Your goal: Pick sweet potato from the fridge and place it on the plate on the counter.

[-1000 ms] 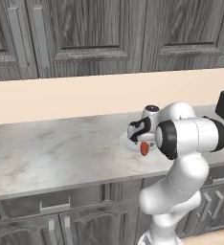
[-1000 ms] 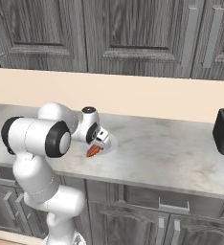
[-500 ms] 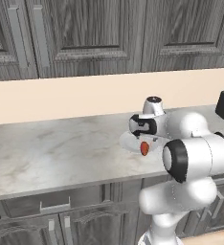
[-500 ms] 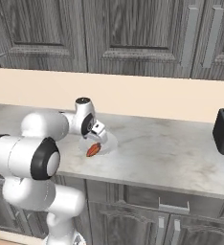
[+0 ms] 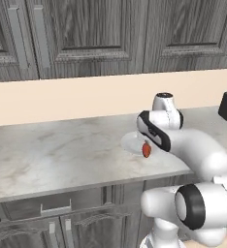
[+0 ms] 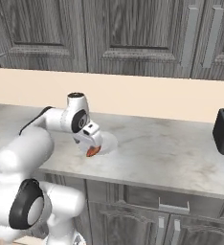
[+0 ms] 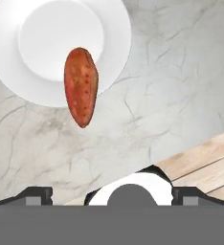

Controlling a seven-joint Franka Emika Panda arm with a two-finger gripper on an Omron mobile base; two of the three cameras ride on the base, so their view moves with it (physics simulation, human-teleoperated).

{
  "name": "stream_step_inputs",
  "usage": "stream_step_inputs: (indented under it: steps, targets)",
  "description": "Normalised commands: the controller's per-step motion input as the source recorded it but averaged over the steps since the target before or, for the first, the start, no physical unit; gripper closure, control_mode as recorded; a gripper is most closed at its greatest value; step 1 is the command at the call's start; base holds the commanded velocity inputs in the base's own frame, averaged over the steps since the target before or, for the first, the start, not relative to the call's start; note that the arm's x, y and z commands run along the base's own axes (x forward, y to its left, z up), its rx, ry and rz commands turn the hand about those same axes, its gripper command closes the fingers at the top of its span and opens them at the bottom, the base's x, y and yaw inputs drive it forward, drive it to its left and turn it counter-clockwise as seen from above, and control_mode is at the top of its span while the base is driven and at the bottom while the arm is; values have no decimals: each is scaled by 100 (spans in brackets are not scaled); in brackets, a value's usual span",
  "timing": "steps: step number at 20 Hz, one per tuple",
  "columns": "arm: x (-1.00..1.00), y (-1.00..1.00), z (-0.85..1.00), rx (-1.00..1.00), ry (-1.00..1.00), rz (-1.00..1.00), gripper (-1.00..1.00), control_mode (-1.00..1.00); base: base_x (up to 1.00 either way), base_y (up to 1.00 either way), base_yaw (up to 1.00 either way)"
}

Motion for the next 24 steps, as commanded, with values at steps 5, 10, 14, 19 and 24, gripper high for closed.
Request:
stream_step_inputs:
  steps: [5,10,14,19,24]
  targets:
    - [-82,0,20,0,12,0,-100,-100,0,0,0]
    - [-38,7,0,-1,6,0,-100,-100,0,0,0]
    - [-1,61,2,-9,4,0,-100,-100,0,0,0]
    - [-1,95,11,-8,0,1,-100,-100,0,0,0]
    - [0,100,0,-4,-2,0,-100,-100,0,0,0]
